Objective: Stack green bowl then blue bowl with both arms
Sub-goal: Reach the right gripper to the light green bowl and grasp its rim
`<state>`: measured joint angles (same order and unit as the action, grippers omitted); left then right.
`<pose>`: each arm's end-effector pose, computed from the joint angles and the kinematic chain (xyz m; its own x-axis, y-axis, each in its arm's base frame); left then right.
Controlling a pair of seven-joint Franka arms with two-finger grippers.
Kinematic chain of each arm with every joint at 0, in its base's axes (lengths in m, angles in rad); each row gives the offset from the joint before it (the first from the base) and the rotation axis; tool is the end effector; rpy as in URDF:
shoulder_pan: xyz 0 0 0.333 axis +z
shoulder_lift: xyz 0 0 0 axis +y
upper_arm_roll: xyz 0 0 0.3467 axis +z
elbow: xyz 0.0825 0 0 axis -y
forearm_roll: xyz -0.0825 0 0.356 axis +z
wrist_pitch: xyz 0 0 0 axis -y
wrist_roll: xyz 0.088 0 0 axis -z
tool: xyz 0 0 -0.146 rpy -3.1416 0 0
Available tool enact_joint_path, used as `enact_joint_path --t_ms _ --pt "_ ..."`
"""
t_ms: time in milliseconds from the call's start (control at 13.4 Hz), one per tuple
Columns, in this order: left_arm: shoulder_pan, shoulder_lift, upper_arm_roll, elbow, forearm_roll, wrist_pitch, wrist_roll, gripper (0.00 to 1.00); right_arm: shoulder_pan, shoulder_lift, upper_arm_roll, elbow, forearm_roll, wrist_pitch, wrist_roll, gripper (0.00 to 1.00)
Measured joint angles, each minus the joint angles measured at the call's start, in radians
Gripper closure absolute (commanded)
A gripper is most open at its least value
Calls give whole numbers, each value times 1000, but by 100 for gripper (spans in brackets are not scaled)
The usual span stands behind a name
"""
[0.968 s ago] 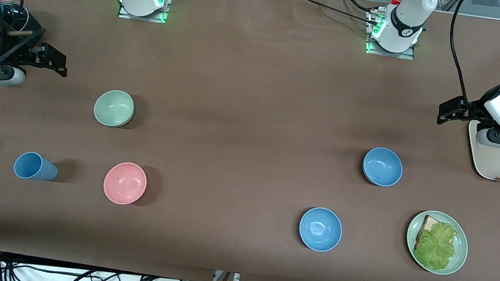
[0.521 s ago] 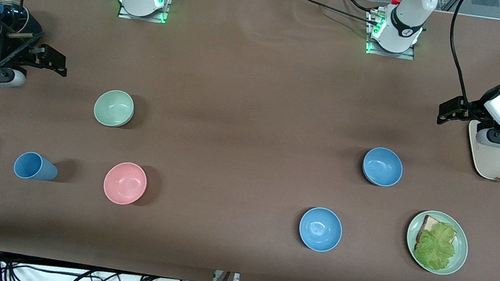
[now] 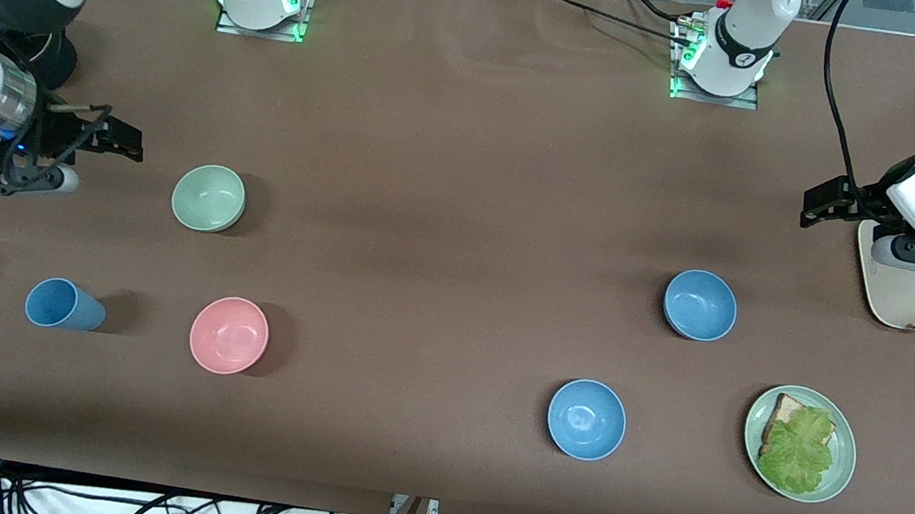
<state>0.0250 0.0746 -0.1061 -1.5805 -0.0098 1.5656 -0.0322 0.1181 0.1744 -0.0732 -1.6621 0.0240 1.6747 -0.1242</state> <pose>0.5426 -0.0435 0.5718 0.9948 -0.0490 -0.0895 -0.0479 -0.9987 0.0148 0.5690 0.0314 0.4882 0.9737 0.1643 -0.1581 0.1616 -0.9864 -0.0303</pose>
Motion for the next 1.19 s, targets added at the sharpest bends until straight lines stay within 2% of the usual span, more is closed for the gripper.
enact_joint_path --t_ms 521,894,1191 --pt "0 0 0 1 0 0 0 0 -5 0 -37 -292 0 325 0 0" --pt "0 0 0 1 0 0 0 0 -7 11 -43 -516 1 632 0 1" --pt "0 1 0 1 0 0 0 0 -15 66 -49 -579 2 744 -1 6"
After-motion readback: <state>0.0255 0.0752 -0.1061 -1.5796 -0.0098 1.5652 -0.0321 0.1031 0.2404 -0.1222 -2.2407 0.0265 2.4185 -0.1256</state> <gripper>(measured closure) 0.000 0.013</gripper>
